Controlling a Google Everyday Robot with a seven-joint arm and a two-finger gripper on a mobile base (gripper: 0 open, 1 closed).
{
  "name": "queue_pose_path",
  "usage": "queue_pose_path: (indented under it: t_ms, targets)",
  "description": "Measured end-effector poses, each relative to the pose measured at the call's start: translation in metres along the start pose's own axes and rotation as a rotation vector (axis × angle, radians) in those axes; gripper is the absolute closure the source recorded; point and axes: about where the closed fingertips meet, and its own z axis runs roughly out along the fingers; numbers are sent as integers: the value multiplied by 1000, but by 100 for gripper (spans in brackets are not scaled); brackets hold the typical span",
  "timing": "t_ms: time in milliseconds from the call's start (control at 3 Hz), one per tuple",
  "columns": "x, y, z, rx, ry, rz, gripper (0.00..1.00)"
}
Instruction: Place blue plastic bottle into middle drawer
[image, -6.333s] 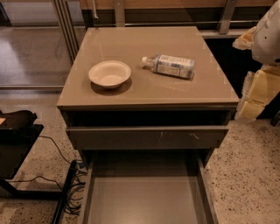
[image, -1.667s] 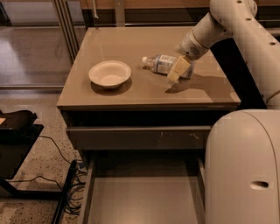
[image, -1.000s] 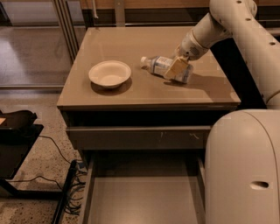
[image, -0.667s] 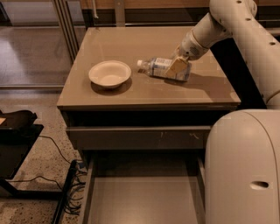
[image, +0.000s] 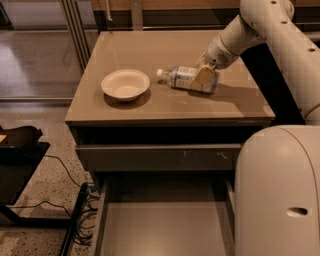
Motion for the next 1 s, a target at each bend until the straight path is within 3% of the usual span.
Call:
queue_pose_path:
  t_ms: [333,1000]
  targets:
    - [12,7,-13,20,-19,5,100]
    - [27,53,-65,69,-93,-16,100]
